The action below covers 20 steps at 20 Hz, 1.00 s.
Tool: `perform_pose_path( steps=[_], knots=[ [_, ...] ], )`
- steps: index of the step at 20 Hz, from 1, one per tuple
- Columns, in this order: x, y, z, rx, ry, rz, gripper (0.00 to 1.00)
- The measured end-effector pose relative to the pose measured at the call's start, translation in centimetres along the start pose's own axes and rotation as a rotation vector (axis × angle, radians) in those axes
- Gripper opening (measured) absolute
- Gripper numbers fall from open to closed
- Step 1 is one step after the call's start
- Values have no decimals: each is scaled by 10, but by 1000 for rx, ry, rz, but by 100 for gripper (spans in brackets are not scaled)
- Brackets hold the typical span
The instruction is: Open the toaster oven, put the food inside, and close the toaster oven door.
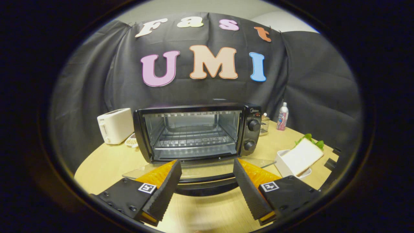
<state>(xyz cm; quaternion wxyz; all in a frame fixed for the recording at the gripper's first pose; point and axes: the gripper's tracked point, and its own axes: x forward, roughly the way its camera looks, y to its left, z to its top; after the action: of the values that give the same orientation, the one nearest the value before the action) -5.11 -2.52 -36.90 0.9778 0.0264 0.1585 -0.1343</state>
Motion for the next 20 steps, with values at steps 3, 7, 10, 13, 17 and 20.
perform_pose_path(
  steps=[3, 7, 10, 13, 17, 20],
  knots=[
    [4, -1, -28, -34, 80, -9, 100],
    [13, 1, -48, -10, 146, 4, 98],
    [19, 3, -64, 3, 201, 18, 98],
    [24, 3, -63, 13, 215, 24, 98],
    [26, 3, -56, -3, 238, 41, 98],
    [18, -8, -38, 8, 229, 34, 97]
  ],
)
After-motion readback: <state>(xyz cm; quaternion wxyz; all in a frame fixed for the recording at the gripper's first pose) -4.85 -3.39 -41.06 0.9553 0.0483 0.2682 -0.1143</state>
